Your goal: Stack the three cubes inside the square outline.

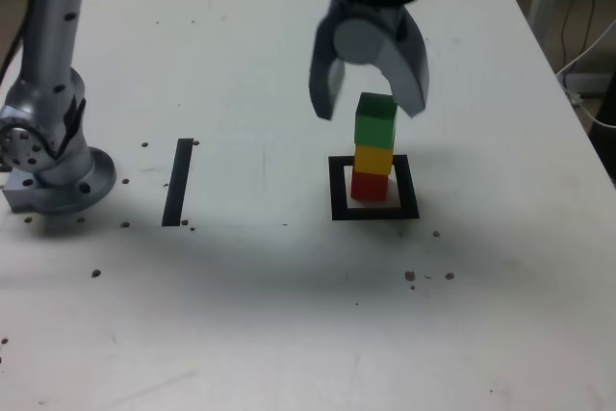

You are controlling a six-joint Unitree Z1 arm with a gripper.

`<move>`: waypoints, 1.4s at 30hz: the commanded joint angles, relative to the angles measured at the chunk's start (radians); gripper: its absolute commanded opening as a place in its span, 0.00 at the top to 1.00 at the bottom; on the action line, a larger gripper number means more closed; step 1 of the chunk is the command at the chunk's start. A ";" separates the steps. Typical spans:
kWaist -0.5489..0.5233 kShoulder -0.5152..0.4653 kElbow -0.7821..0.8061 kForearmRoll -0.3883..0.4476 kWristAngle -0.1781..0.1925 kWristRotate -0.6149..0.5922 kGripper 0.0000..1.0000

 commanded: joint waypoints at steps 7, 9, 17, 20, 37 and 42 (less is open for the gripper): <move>0.001 -0.220 0.156 0.003 0.049 -0.055 0.00; 0.001 -0.267 0.198 0.003 0.066 -0.066 0.00; 0.001 -0.401 0.445 -0.047 0.105 -0.101 0.00; 0.001 -0.442 0.558 -0.109 0.093 -0.110 0.00; 0.001 -0.498 0.952 -0.376 0.019 -0.137 0.00; 0.001 -0.491 0.976 -0.400 0.015 -0.137 0.00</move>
